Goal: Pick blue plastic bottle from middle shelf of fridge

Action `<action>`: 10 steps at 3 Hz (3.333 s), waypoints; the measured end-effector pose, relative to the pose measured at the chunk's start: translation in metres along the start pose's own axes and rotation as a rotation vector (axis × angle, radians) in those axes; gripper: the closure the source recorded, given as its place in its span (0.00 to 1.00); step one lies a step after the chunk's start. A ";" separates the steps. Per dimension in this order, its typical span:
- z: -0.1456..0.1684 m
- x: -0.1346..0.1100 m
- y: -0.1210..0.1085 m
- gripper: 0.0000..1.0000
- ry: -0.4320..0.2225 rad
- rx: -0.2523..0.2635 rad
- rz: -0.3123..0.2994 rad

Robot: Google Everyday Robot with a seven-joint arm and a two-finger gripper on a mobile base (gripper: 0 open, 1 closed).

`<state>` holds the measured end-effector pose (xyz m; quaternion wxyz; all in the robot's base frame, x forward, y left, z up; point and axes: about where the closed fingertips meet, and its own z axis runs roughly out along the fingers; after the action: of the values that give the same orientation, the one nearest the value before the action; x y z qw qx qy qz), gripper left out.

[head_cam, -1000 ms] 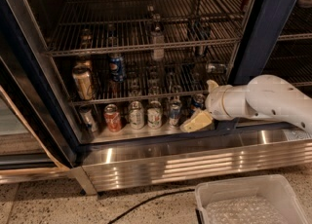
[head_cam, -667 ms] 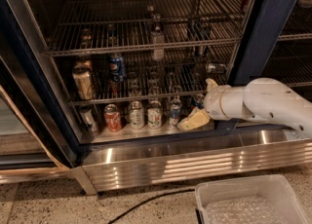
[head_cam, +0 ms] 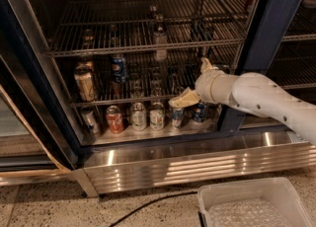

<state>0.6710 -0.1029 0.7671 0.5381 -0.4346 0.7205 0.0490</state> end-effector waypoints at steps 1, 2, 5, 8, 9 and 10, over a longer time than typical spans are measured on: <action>0.020 -0.017 -0.027 0.00 -0.089 0.059 0.016; 0.037 -0.028 -0.045 0.00 -0.156 0.088 0.049; 0.078 -0.036 -0.054 0.00 -0.206 0.085 0.136; 0.133 -0.051 -0.079 0.00 -0.259 0.199 0.154; 0.154 -0.057 -0.092 0.00 -0.262 0.222 0.145; 0.169 -0.062 -0.102 0.00 -0.269 0.231 0.146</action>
Offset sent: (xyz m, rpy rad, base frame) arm 0.0879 0.0072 0.0375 0.2174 -0.1725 -0.0502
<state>0.8666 -0.0398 0.7882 0.6708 -0.3060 0.6727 0.0626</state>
